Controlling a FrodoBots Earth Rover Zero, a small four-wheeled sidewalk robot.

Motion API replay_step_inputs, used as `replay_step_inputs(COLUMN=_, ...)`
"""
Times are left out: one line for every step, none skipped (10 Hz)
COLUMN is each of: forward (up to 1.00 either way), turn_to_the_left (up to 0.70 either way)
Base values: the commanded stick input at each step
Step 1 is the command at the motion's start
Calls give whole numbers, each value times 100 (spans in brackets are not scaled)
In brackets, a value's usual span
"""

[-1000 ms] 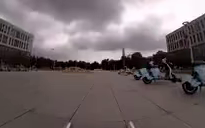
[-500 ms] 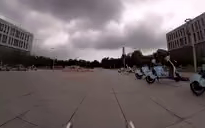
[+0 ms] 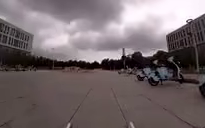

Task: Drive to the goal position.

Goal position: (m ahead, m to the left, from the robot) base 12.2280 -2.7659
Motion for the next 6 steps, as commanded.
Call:
replay_step_inputs(forward=50, turn_to_the_left=1)
replay_step_inputs(forward=50, turn_to_the_left=1)
replay_step_inputs(forward=50, turn_to_the_left=1)
replay_step_inputs(forward=50, turn_to_the_left=1)
replay_step_inputs(forward=50, turn_to_the_left=1)
replay_step_inputs(forward=50, turn_to_the_left=1)
